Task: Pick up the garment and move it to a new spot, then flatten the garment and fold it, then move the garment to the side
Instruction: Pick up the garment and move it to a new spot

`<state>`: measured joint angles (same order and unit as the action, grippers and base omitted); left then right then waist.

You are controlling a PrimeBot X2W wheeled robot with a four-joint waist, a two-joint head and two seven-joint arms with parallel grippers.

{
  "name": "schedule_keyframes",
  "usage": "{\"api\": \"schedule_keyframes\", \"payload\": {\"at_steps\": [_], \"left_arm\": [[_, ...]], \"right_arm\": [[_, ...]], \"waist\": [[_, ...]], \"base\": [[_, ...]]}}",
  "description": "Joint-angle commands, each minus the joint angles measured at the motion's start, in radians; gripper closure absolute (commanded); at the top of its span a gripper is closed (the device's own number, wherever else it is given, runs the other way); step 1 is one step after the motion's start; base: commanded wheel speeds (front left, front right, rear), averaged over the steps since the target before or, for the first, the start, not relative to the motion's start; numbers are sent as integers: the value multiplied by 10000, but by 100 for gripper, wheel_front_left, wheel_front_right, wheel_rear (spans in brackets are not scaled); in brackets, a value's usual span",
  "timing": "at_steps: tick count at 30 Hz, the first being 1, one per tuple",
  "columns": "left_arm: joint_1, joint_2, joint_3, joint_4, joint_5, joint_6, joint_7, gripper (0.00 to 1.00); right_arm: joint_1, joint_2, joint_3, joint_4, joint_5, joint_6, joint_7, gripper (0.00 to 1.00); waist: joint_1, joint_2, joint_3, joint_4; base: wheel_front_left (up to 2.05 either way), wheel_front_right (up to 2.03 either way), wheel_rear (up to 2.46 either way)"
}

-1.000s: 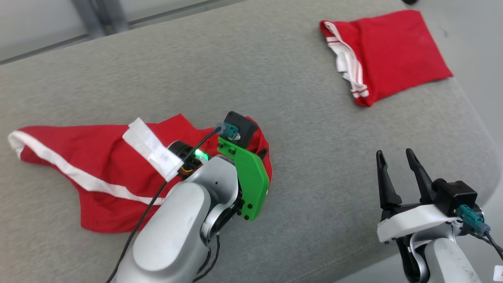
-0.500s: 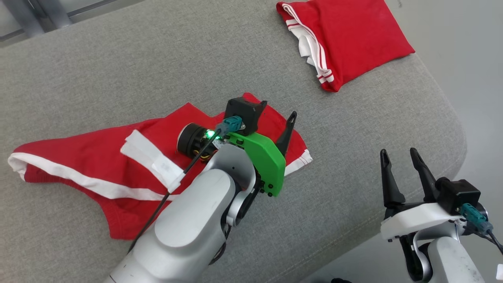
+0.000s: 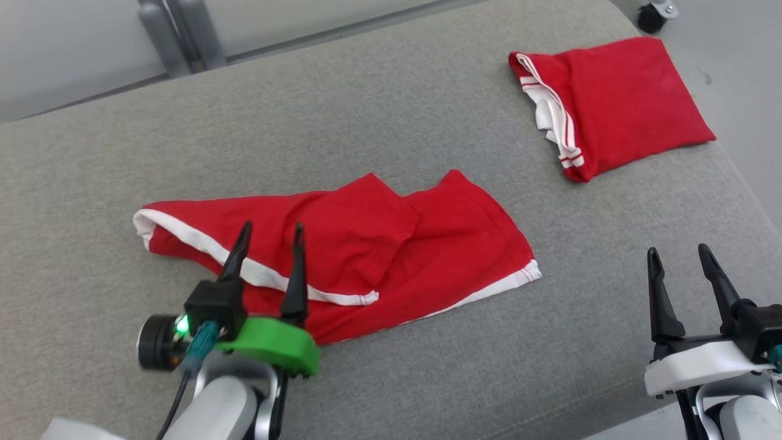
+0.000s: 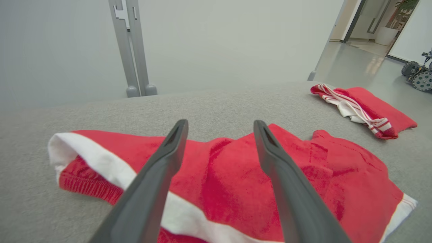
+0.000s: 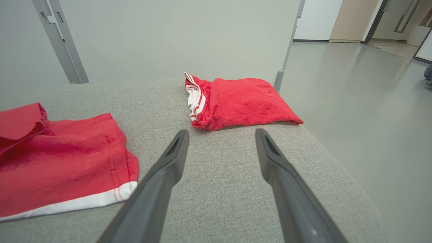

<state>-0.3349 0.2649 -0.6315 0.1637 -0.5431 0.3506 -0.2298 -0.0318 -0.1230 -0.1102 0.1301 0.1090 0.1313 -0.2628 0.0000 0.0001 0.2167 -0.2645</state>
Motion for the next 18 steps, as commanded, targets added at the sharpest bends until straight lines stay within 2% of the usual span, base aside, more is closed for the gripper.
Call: {"api": "schedule_keyframes", "payload": {"at_steps": [1,5,9,13,18], "left_arm": [[728,130,229,-126,-56,168,-160,0],[2474,347,831,-334,-54,290,-357,0],[4031,-15,1708,-834,579,-59,-345,0],[5045,-485,2629,-998,1421,-821,-351,0],[5571,-1122,3623,-889,2279,-1864,-351,0]], "right_arm": [[261,-99,-49,-90,-112,-12,-26,0],[642,-207,-190,-220,-231,-12,-26,0],[1042,-189,-401,-313,-320,-10,-26,0],[1371,-103,-524,-372,-407,-10,-26,0],[1523,-5,-562,-300,-477,-12,-26,0]], "waist": [[0,-1,-1288,1311],[0,-1,-1720,1722],[0,-1,-2036,2117],[0,-1,-2174,2428],[0,-1,-2228,2678]], "base": [[0,0,0],[0,0,0],[0,0,0],[0,0,0],[0,0,0]]}}
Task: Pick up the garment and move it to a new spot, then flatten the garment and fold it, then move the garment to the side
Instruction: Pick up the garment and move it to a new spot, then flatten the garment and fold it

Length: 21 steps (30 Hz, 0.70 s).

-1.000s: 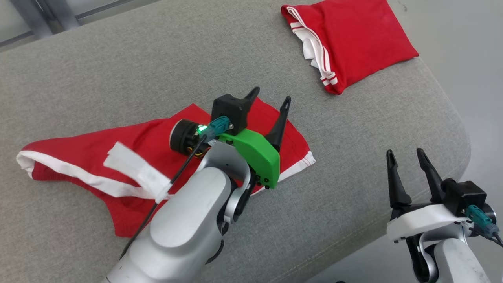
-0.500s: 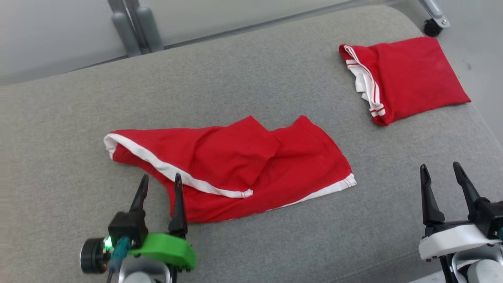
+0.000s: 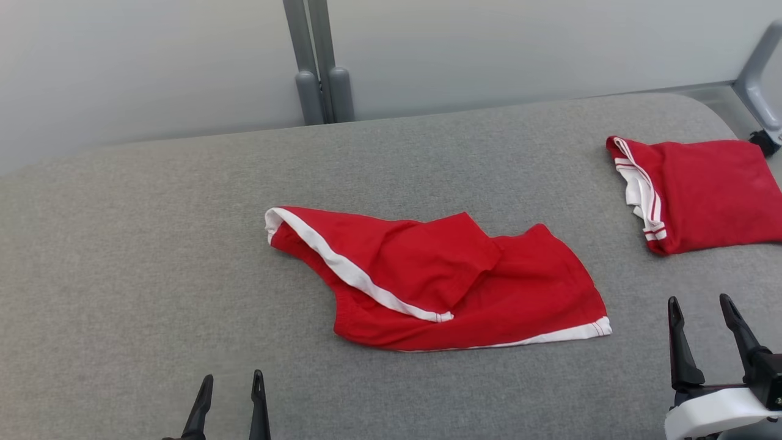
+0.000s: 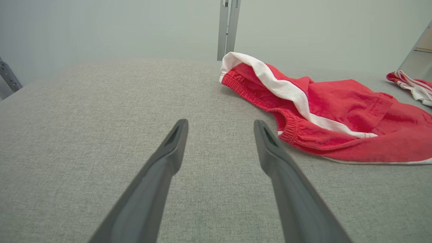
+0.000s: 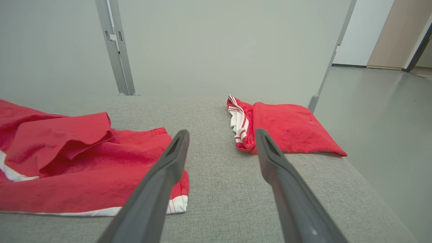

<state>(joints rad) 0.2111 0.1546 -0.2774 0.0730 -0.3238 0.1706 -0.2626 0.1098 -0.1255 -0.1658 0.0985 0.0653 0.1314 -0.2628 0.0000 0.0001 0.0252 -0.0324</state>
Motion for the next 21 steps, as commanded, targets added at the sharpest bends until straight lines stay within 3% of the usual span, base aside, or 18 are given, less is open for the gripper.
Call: {"api": "schedule_keyframes", "payload": {"at_steps": [1,7,10,12,15,21], "left_arm": [[132,-116,229,47,185,-196,-23,0],[-126,-687,778,118,639,-1113,-24,0],[-1025,-926,297,695,460,-1959,-25,0],[-1702,-967,-119,1386,259,-2188,20,0],[-2887,-997,-553,2435,-332,-2345,493,0],[-4323,-1018,-1226,3736,-1669,-1790,1921,0]], "right_arm": [[113,30,9,28,-41,-14,-26,0],[-54,74,206,62,5,-12,-26,0],[-325,11,471,5,93,-14,-26,0],[-579,-66,663,-43,175,-12,-26,0],[-835,-92,801,5,268,-14,-26,0],[-1047,-23,800,170,357,-14,-26,0]], "waist": [[0,-1,-319,378],[0,-1,-248,324],[0,-1,123,84],[0,-1,540,-90],[0,-1,965,-350],[0,-1,1391,-830]], "base": [[0,0,0],[0,0,0],[0,0,0],[0,0,0],[0,0,0],[0,0,0]]}}
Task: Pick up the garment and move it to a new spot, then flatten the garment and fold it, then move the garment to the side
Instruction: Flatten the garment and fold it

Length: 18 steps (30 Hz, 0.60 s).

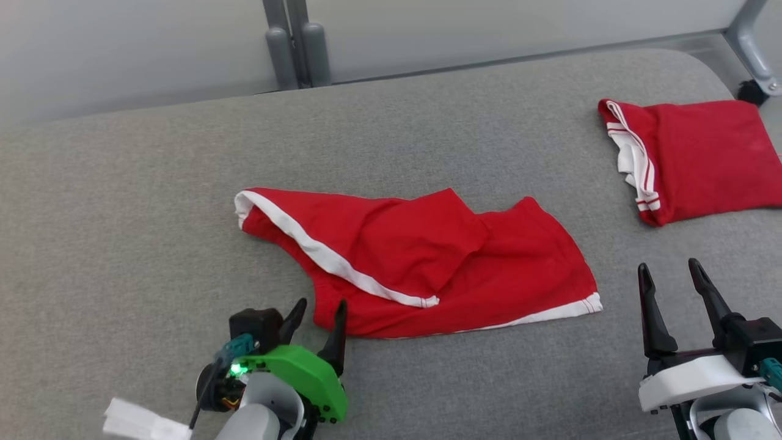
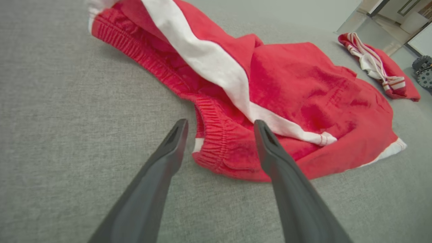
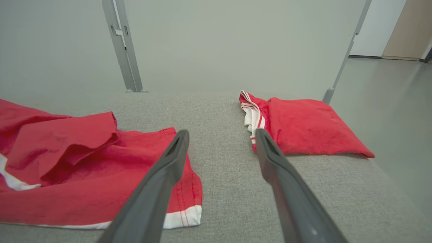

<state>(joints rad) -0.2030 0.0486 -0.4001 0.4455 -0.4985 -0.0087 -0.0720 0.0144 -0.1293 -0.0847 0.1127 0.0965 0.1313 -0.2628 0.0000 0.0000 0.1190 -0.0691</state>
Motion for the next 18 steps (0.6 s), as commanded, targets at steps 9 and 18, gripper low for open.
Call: {"api": "schedule_keyframes", "payload": {"at_steps": [9,18], "left_arm": [[-789,63,-164,-35,-365,280,532,100],[-1744,66,-312,-603,-397,286,1072,100]], "right_arm": [[-195,79,-172,36,70,-12,-26,0],[-750,169,-31,-26,202,-10,-26,0]], "waist": [[0,0,657,-627],[0,0,1273,-620]], "base": [[0,0,0],[0,0,0]]}}
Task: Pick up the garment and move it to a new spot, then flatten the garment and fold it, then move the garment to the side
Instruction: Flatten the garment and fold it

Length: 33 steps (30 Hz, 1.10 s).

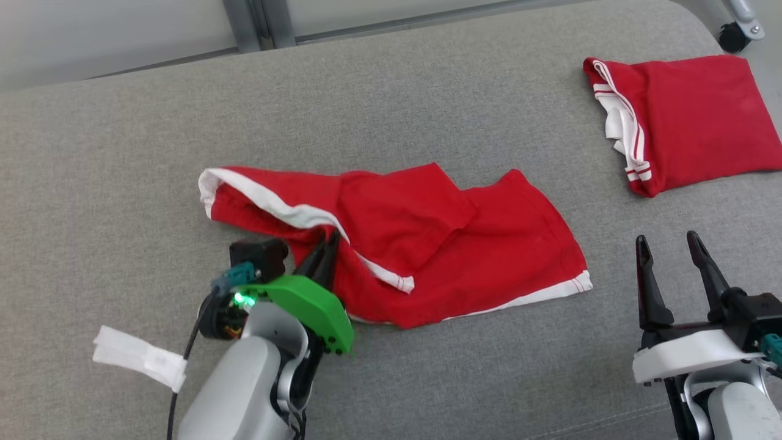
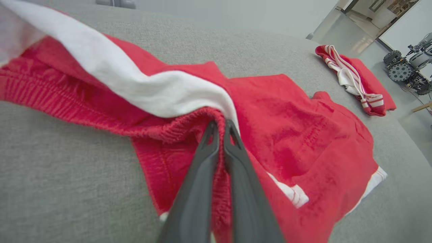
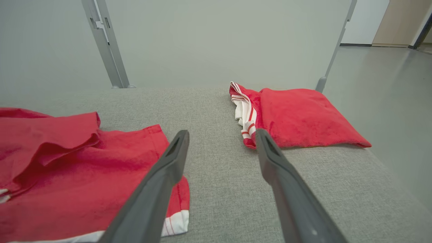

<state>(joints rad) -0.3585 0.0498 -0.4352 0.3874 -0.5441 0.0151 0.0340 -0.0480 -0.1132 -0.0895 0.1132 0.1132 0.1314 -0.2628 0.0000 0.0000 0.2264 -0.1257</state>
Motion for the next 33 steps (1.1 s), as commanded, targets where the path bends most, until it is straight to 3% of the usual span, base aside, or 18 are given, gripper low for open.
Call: {"api": "schedule_keyframes", "payload": {"at_steps": [1,7,11,12,13,14,15,23,33], "left_arm": [[-397,54,94,24,35,100,44,100],[-1721,369,189,1030,543,653,299,100],[-2045,582,-31,1972,792,492,488,100],[-2039,629,-76,2139,835,442,454,82],[-2014,717,-83,2293,907,461,351,52],[-1964,776,-77,2392,903,460,256,15],[-1834,797,-38,2501,808,428,175,0],[-593,1119,222,1380,664,394,-1380,0],[3083,1838,807,-1599,976,1339,-2881,0]], "right_arm": [[-210,11,59,-31,70,-12,-26,0],[-540,65,142,56,203,-14,-26,0],[-531,140,55,172,269,-12,-26,0],[-482,158,45,190,269,-12,-26,0],[-424,177,37,221,265,-14,-26,0],[-394,188,36,237,263,-12,-26,0],[-367,200,25,259,255,-14,-26,0],[148,9,-307,167,-31,-14,-26,0],[948,-364,-1076,-630,-281,-12,-26,0]], "waist": [[0,0,282,-97],[0,0,770,-485],[0,0,919,-695],[0,0,920,-714],[0,0,918,-733],[0,0,903,-745],[0,0,861,-751],[0,0,-126,-320],[0,0,-1733,554]], "base": [[0,0,0],[0,0,0],[0,0,0],[0,0,0],[0,0,0],[0,0,0],[0,0,0],[0,0,0],[0,0,0]]}}
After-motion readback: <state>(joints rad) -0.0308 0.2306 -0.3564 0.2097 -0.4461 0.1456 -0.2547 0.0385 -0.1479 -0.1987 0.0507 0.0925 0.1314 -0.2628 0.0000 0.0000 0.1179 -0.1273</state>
